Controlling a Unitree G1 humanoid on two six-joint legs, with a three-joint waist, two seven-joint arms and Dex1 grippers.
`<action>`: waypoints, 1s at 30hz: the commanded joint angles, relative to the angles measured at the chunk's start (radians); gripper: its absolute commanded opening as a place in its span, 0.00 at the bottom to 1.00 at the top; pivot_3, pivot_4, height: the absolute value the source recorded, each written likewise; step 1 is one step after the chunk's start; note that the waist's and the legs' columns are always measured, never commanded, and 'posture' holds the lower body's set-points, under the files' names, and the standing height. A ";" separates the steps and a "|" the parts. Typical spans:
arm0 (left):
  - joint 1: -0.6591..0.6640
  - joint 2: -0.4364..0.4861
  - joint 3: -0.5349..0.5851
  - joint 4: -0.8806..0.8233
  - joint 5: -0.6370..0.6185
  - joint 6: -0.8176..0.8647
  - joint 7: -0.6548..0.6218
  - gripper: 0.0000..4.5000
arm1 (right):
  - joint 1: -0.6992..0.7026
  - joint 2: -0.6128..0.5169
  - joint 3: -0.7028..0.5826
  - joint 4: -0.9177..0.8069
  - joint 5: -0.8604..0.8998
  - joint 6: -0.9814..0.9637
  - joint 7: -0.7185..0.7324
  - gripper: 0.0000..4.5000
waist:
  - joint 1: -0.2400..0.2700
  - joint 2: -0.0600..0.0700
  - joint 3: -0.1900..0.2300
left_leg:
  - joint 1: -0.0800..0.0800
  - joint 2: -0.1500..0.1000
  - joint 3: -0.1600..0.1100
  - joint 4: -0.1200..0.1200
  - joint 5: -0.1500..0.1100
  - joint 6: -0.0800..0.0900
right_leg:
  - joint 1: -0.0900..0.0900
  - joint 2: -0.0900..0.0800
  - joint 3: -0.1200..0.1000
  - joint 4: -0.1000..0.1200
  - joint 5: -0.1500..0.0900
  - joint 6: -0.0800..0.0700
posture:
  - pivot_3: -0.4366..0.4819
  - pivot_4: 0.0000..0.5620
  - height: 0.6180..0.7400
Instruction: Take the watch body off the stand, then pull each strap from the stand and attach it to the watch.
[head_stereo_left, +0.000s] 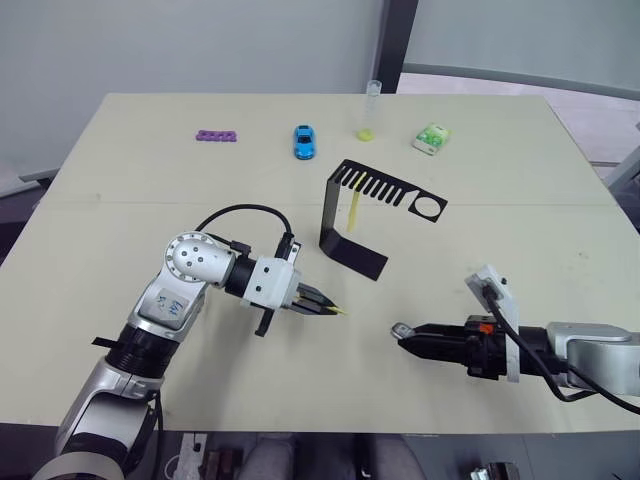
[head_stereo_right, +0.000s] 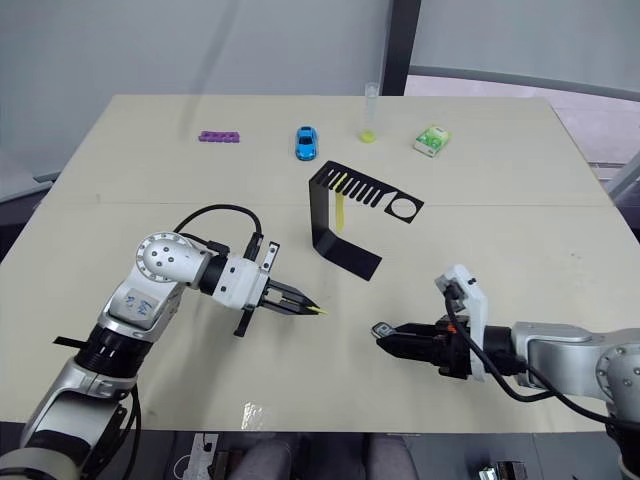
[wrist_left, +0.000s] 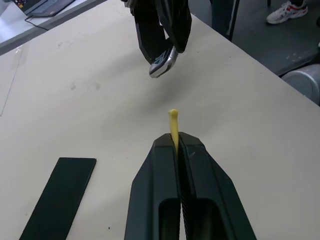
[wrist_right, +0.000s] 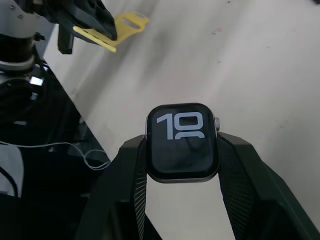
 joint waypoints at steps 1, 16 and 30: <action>0.007 0.000 -0.021 -0.015 0.021 -0.054 -0.008 0.00 | -0.039 -0.017 0.079 0.031 0.143 -0.092 -0.122 0.33 | -0.002 0.000 0.000 | 0.000 0.000 0.000 0.000 0.000 0.000 | 0.000 0.000 0.000 0.000 0.000 0.000 | 0.48 0.27 1.00; -0.015 -0.033 -0.039 0.023 0.069 -0.120 0.031 0.00 | -0.105 -0.024 0.234 0.075 0.225 -0.191 -0.222 0.33 | -0.001 0.000 0.000 | -0.001 0.000 0.000 0.000 0.000 0.000 | 0.000 0.000 -0.001 -0.001 0.000 0.000 | 0.48 0.27 1.00; -0.016 -0.051 -0.046 0.023 0.083 -0.126 0.055 0.00 | -0.125 -0.018 0.260 0.081 0.225 -0.209 -0.232 0.33 | -0.001 0.000 0.000 | -0.002 0.000 -0.001 0.000 0.000 0.000 | 0.000 0.000 -0.001 -0.001 0.000 0.000 | 0.48 0.27 1.00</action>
